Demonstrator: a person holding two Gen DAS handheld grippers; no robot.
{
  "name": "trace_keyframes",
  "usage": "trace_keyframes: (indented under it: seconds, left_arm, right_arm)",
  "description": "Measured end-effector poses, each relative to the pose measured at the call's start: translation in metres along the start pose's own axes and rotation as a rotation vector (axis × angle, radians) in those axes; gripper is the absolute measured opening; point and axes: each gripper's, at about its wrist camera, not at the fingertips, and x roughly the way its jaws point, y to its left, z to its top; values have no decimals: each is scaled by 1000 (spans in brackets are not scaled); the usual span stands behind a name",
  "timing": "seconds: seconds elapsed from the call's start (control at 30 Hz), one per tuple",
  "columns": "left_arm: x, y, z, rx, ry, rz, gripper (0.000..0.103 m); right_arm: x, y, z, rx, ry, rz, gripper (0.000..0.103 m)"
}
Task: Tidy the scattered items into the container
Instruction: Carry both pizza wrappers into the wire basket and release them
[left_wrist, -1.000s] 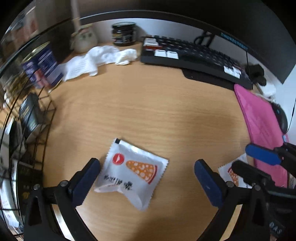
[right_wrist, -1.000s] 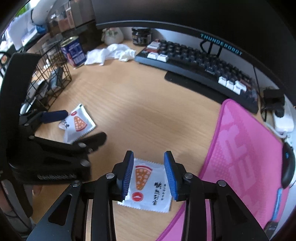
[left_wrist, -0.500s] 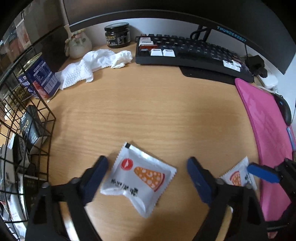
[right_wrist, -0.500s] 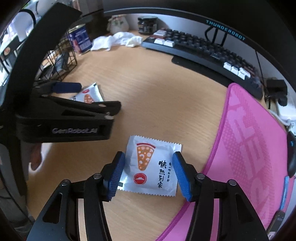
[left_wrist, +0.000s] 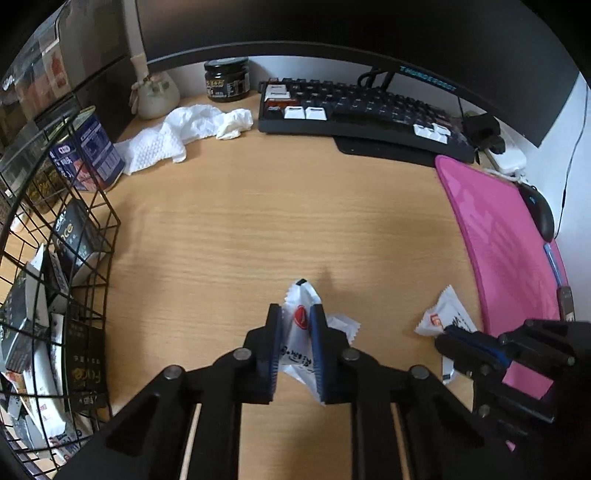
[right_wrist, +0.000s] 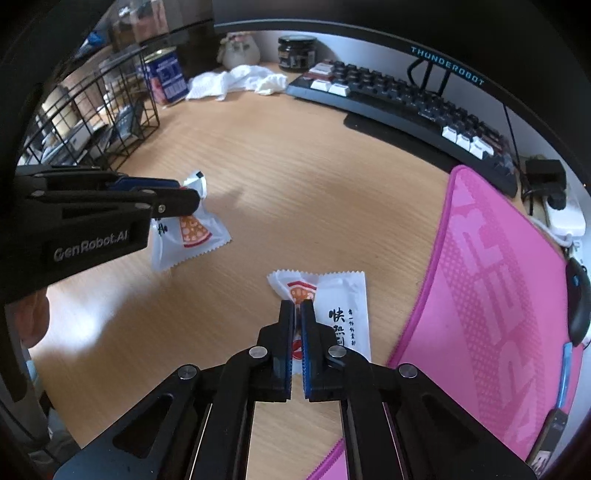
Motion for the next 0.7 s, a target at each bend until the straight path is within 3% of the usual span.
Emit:
trace_keyframes:
  seconds: [0.37,0.53,0.7]
  left_arm:
    - [-40,-4,8,17,-71,13,10]
    - [-68,7,9,5,-110,25,10]
    - [-120,37,10,-36,-198,53,10]
  right_arm:
    - [-32,-8,13,38,-70,20,2]
    - [-51,12,29,-1,-108,35,2]
    - [-81,48,56,-57,-177,66,2]
